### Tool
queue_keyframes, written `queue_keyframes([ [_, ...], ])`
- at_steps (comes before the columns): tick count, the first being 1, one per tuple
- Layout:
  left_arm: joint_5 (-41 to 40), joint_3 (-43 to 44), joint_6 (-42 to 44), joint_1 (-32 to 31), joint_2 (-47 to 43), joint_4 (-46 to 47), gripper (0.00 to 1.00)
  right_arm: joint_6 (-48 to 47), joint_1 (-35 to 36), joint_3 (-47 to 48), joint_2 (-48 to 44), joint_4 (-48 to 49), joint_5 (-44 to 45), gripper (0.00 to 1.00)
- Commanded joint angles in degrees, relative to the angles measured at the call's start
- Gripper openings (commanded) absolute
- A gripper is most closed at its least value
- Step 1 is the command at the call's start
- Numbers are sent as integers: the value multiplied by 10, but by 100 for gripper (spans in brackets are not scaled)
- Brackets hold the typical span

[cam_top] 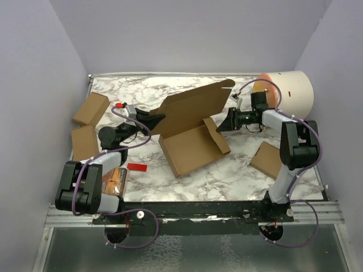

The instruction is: Fold the paper box

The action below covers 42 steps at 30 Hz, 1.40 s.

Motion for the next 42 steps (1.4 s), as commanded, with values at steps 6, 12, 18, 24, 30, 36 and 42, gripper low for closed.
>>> queue_keyframes([
  [6,5,-3,-9,-2,-10,41,0,-23,17,-46,-34,47,51,43],
  [12,4,-4,-17,-2,-8,51,0,-18,23,-76,-53,91,91,40],
  [18,0,-5,-27,-2,-8,57,0,-33,36,-77,-63,94,137,37],
  [24,-16,-6,-44,-6,-11,59,0,-49,53,-82,-88,98,192,33],
  [30,-35,-12,-42,-23,-21,38,0,-65,71,-83,-96,98,220,25],
  [36,-64,-24,-23,-31,-49,-19,0,-65,73,-94,-98,108,236,15],
  [42,-88,-40,-44,-33,-64,-42,11,-62,73,-106,-106,120,234,5],
])
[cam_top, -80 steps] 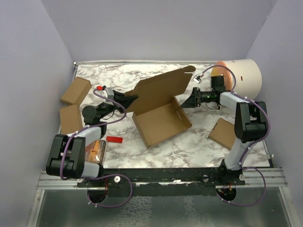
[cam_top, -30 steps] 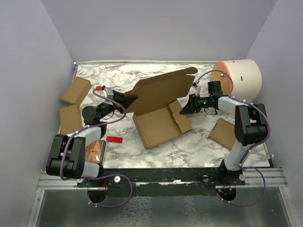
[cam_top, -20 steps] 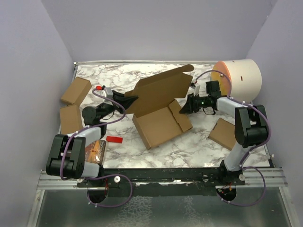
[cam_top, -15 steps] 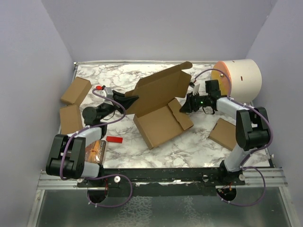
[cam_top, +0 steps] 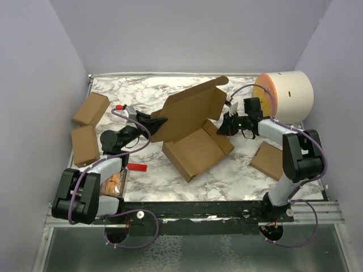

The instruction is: Fold the paper box

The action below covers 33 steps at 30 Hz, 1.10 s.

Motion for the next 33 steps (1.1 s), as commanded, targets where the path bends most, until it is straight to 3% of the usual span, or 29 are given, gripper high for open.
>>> queue_keyframes([
  [1,-42,-13,-17,-4,-26,-8,14,-12,4,-7,-16,12,15,4],
  [7,-63,-26,-38,-3,-58,-65,30,-19,4,-11,-24,15,13,3],
  [17,-113,7,-38,-4,-92,-242,35,-35,4,-20,-47,26,23,2],
  [20,-114,14,-42,-5,-94,-266,27,-39,4,-23,-51,27,23,2],
  [22,-111,16,-39,-5,-94,-268,10,-41,4,-25,-52,29,25,2],
  [24,-106,18,-25,-8,-93,-266,0,-46,5,-25,-53,28,26,2],
  [33,-109,40,77,-51,-80,-276,0,-83,20,-18,-33,8,62,14],
])
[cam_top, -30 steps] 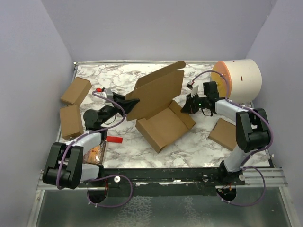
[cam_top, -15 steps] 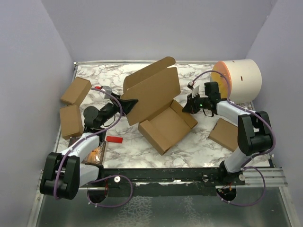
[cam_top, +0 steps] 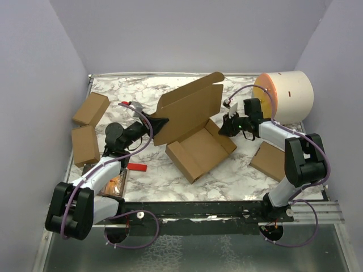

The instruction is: Fold the paper box

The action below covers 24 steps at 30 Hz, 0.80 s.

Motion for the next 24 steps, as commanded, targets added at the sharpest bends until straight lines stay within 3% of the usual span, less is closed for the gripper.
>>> queue_keyframes([
  [1,-6,21,60,-18,4,-3,0,-31,16,4,1,4,22,16],
  [24,-12,0,78,-26,-8,13,0,-75,76,4,40,1,155,26],
])
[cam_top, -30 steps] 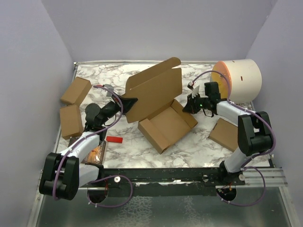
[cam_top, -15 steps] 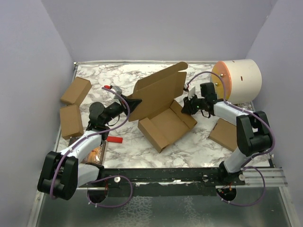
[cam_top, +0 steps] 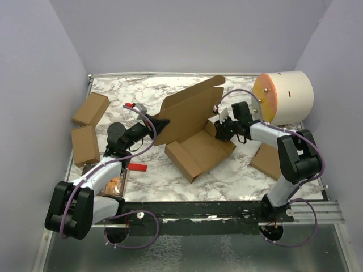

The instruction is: Fold the paper box

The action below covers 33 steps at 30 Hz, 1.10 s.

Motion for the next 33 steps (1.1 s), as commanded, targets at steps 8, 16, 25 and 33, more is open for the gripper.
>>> queue_keyframes([
  [8,-6,-5,6,-4,-16,36,0,-38,47,-5,17,27,168,8],
  [16,-7,-5,6,-4,-16,37,0,-49,65,-11,10,38,222,1],
  [25,-21,-5,14,-5,-26,16,0,0,55,4,-11,2,110,26],
  [33,-71,18,-11,-5,-22,-33,21,10,27,-2,-31,8,82,13],
])
